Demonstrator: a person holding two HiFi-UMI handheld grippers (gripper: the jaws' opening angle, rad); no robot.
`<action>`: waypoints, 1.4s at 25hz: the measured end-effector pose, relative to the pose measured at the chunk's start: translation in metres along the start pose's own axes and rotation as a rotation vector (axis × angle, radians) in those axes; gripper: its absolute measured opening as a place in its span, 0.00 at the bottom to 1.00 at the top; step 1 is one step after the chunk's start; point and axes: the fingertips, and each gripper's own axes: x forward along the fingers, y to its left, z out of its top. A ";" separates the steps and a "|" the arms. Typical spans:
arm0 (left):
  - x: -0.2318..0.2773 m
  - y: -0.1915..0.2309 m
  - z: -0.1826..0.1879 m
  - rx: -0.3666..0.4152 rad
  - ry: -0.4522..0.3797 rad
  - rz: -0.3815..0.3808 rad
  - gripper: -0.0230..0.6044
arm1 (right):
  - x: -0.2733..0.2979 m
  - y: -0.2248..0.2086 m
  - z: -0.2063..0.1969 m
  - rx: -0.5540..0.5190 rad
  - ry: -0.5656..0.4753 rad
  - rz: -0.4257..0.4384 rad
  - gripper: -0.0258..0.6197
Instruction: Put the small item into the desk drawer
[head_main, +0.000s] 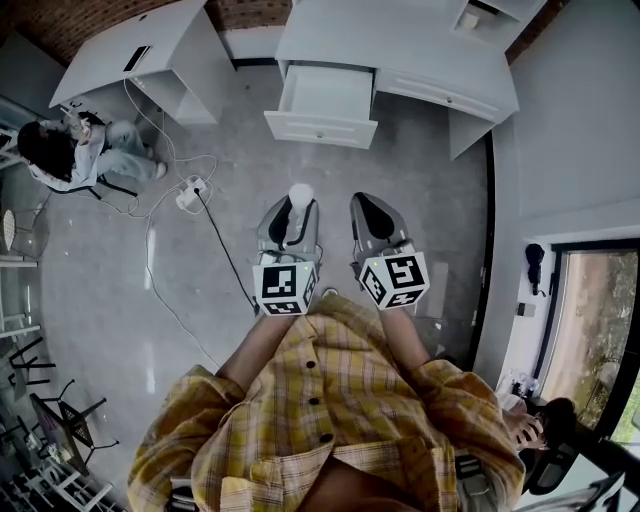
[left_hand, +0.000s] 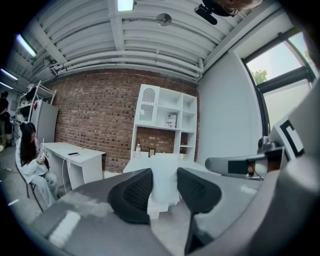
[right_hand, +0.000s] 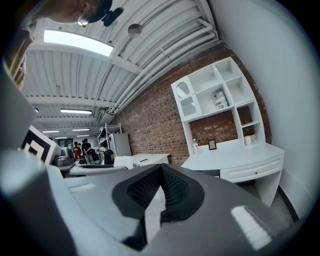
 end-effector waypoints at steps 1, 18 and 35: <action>0.009 0.003 0.001 0.000 0.002 -0.003 0.30 | 0.008 -0.004 0.000 0.002 0.003 0.000 0.04; 0.201 0.090 0.050 -0.008 0.061 -0.099 0.30 | 0.190 -0.087 0.055 0.007 0.027 -0.090 0.04; 0.334 0.167 0.049 -0.048 0.157 -0.167 0.30 | 0.323 -0.141 0.059 0.026 0.084 -0.190 0.04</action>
